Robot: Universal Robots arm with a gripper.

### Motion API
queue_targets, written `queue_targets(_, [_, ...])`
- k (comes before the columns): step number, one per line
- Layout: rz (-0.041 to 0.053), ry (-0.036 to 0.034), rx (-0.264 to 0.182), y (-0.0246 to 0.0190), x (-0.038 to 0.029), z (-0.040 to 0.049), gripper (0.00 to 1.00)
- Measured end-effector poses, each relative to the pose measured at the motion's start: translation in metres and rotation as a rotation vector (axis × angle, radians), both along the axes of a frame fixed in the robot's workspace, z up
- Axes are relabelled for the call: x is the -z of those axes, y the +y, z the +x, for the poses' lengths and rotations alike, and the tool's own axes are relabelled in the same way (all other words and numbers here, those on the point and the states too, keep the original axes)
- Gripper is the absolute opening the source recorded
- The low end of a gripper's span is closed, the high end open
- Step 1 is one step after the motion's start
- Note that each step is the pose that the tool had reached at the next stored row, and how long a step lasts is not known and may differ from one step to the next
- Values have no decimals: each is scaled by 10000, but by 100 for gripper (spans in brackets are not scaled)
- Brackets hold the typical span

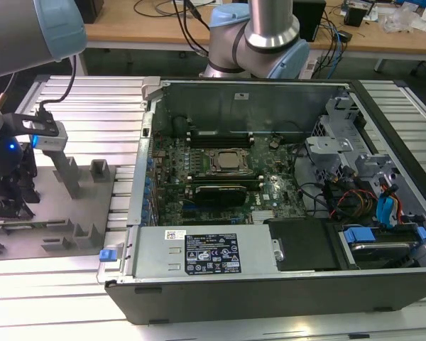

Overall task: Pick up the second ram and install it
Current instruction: 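Pick up the second ram and move it above second insertion slot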

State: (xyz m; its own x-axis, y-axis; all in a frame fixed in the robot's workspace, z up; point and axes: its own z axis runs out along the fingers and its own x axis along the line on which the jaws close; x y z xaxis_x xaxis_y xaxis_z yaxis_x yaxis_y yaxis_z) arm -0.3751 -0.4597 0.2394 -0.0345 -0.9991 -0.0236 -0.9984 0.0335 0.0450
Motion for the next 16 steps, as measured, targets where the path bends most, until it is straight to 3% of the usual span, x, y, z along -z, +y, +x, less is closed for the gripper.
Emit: queue_targets(16, [0, 0, 0, 0, 144, 0, 36])
